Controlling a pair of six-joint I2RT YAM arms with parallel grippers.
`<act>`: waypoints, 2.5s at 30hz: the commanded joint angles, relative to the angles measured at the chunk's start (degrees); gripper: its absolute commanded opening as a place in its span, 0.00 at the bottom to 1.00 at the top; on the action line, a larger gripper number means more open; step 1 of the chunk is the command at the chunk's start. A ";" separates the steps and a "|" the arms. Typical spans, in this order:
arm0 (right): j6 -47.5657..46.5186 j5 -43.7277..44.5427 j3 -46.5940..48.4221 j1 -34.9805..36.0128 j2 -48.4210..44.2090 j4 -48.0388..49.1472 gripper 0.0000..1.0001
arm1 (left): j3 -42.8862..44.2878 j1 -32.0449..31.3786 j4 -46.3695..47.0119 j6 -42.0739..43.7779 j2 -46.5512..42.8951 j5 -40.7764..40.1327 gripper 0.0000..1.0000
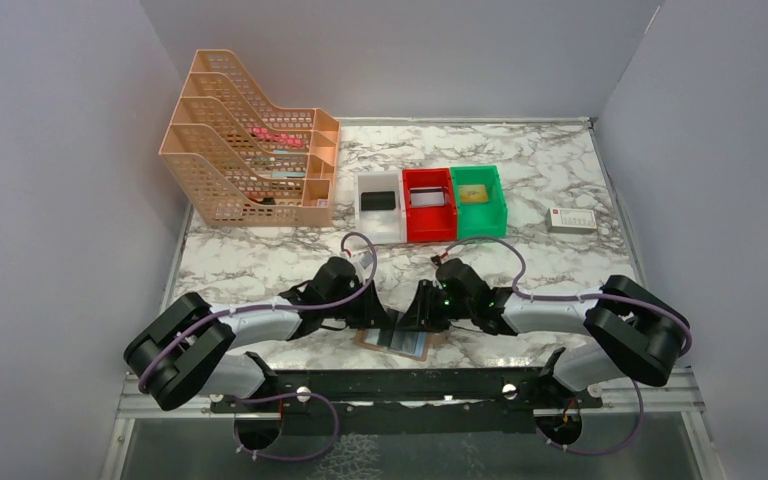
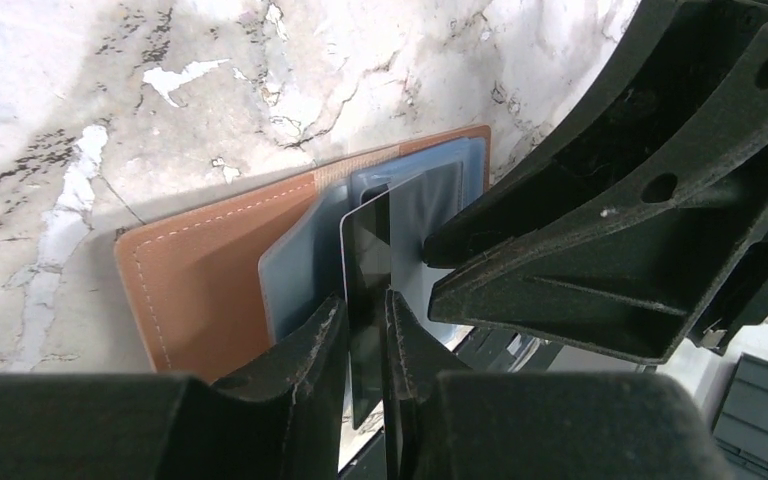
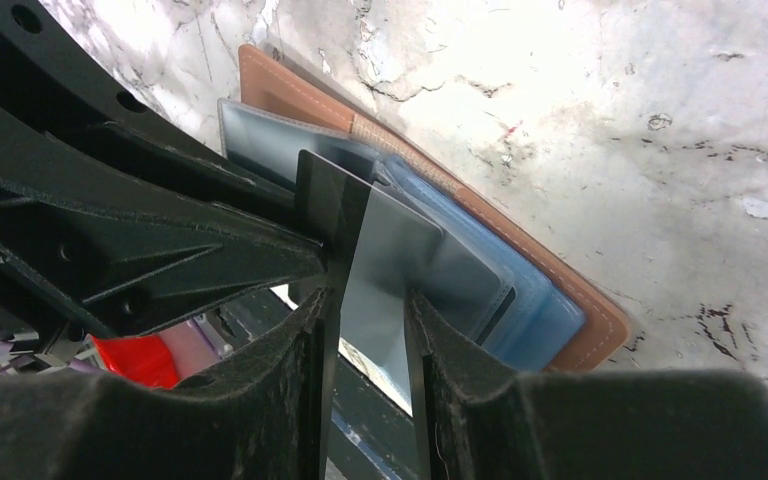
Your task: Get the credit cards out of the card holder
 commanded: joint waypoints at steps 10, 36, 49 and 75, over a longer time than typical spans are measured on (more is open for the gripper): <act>0.14 5.35 -2.27 0.37 1.63 -6.23 0.34 | 2.97 -0.64 -4.43 1.73 -2.53 -0.83 0.00; -11.94 8.88 3.18 -4.13 -16.43 -5.28 0.62 | 9.35 6.06 -18.30 12.46 -24.55 -7.52 0.00; -10.89 -14.99 3.80 -8.60 -9.91 15.95 0.59 | 1.66 14.76 6.68 -2.00 -22.30 17.98 0.00; 0.37 -27.22 -4.00 -11.14 -7.24 38.45 0.16 | -3.13 15.58 16.41 -8.05 -26.51 15.97 0.00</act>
